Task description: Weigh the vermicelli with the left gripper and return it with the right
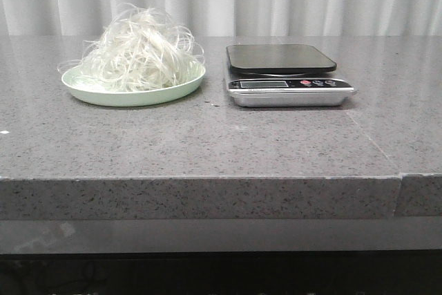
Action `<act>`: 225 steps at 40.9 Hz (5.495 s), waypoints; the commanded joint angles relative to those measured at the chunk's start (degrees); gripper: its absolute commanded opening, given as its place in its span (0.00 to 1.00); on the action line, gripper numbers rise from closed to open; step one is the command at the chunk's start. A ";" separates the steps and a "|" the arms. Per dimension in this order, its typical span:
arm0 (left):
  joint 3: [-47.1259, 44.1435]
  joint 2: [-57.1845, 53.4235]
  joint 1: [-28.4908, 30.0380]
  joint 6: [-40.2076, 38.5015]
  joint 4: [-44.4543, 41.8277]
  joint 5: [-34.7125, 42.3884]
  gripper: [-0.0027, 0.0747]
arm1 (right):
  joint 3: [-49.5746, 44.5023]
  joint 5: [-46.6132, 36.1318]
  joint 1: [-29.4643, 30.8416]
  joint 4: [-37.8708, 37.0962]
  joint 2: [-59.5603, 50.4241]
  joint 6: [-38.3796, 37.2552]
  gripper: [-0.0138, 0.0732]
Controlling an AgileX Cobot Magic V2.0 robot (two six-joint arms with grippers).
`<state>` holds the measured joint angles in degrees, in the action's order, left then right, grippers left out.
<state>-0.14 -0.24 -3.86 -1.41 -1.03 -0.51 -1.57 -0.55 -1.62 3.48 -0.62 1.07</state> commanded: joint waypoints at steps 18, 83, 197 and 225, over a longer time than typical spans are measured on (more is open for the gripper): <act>15.91 -0.14 0.07 -0.06 1.03 8.88 0.22 | 18.01 2.91 0.08 2.17 0.25 0.36 0.34; 37.59 29.24 0.07 -0.06 1.52 -20.25 0.59 | 42.00 27.81 0.08 2.22 39.62 0.36 0.59; 83.35 91.09 -23.69 1.72 -3.37 -18.09 0.22 | 42.00 26.99 0.08 2.22 39.62 0.36 0.76; 108.39 105.02 -34.52 2.57 -3.51 -18.93 0.22 | 42.00 26.99 0.08 2.22 39.62 0.36 0.76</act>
<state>104.51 105.83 -37.05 1.09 -4.39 -24.03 38.94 30.69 -1.62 5.53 38.70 1.07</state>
